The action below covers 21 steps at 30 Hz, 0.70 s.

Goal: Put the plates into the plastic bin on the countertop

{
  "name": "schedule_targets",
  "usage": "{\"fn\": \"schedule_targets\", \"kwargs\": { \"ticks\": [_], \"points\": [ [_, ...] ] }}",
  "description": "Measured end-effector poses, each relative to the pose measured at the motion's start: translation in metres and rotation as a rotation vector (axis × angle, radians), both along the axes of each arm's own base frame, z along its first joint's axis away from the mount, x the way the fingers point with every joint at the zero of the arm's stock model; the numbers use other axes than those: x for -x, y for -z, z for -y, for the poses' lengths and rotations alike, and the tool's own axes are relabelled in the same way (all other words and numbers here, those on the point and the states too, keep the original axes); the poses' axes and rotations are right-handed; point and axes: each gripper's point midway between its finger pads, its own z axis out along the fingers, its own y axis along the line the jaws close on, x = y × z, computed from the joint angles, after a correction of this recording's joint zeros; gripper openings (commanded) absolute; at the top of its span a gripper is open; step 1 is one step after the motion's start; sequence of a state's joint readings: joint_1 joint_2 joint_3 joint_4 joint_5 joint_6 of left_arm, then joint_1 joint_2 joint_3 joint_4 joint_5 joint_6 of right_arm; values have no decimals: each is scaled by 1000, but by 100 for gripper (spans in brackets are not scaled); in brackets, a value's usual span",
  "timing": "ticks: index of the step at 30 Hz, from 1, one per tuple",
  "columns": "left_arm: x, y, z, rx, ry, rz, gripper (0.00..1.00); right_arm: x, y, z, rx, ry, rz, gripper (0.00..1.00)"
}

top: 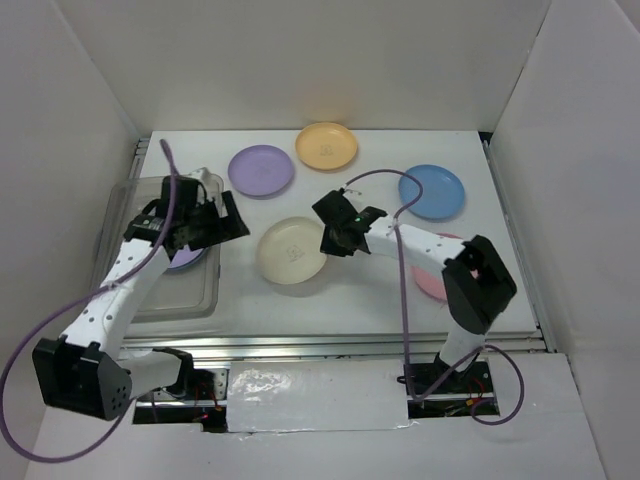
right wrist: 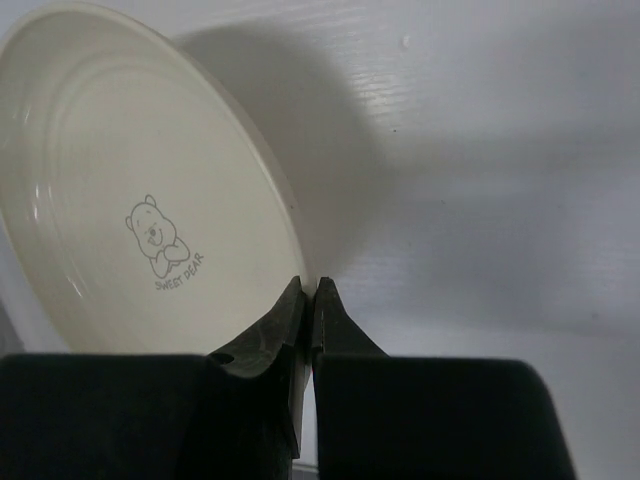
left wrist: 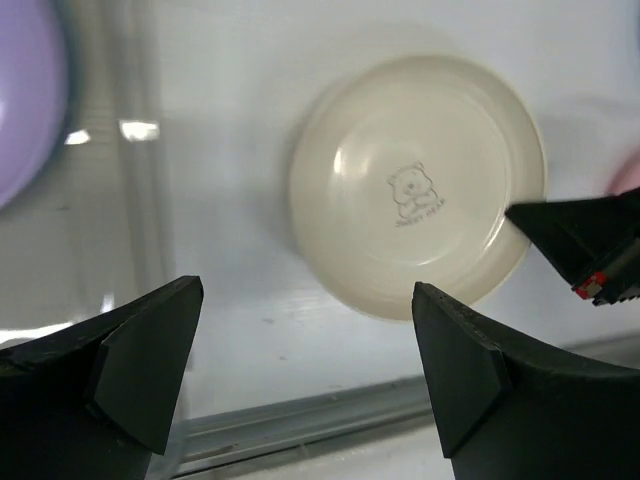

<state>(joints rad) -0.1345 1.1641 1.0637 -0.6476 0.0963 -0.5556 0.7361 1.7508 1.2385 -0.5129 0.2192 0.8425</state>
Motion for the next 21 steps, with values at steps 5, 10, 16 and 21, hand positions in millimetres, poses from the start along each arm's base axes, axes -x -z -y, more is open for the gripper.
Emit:
{"fn": "schedule_targets", "kwargs": {
  "ticks": [5,10,16,21],
  "points": [
    [-8,-9,56,20,165,11,99,13,-63,11,-17,-6,129,0],
    [-19,-6,74,29,194,0,92,30,-92,24,-77,-23,181,0],
    [-20,8,87,40,217,-44,73,45,-96,31,-132,-57,170,0],
    [-22,7,93,63,217,-40,35,46,-94,27,-161,-78,153,0]
  ]
}}
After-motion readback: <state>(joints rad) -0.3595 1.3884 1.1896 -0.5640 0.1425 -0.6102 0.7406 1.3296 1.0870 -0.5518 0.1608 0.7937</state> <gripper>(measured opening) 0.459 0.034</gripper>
